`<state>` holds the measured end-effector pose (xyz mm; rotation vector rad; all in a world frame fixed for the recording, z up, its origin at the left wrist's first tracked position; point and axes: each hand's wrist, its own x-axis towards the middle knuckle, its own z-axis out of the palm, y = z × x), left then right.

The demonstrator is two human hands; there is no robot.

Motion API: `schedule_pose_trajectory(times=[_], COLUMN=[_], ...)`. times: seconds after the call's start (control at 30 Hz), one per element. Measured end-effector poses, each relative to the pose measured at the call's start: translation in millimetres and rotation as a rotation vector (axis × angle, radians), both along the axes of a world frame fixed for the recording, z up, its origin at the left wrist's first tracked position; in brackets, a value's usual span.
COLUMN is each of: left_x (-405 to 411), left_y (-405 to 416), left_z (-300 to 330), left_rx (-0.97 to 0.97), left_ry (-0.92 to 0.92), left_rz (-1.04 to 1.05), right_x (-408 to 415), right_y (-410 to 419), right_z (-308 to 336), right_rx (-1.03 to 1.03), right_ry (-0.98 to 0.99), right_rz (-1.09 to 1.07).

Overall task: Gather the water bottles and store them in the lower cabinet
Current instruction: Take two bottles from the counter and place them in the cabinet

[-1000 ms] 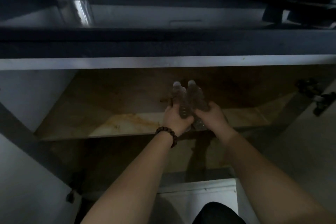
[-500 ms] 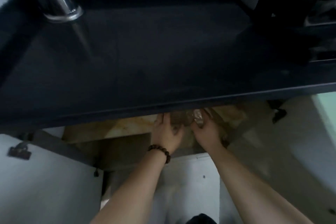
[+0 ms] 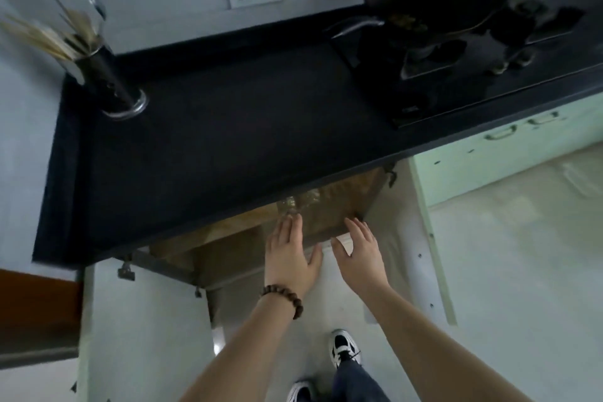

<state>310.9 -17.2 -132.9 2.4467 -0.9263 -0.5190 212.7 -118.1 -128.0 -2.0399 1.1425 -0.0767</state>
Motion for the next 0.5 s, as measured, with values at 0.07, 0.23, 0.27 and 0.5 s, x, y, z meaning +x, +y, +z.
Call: schedule_pose_trajectory(times=[0.07,0.23,0.27,0.5], left_x=[-12,-42,-51,-143], left_y=[-6,-38,-47,-113], left_z=[17,45,49,67], left_rx=[-0.027,-0.050,-0.055,-0.135], left_ry=[-0.008,-0.038,-0.037,-0.026], left_rz=[-0.041,-0.206,-0.242,-0.494], right_x=[-18,-75,-89,-214], right_y=[0,-21,-26,-50], right_z=[13,43,46,64], right_rx=[-0.037,-0.150,-0.160,-0.196], right_ry=[-0.014,-0.033,-0.038,-0.086], right_rz=[-0.050,-0.233,-0.287,-0.726])
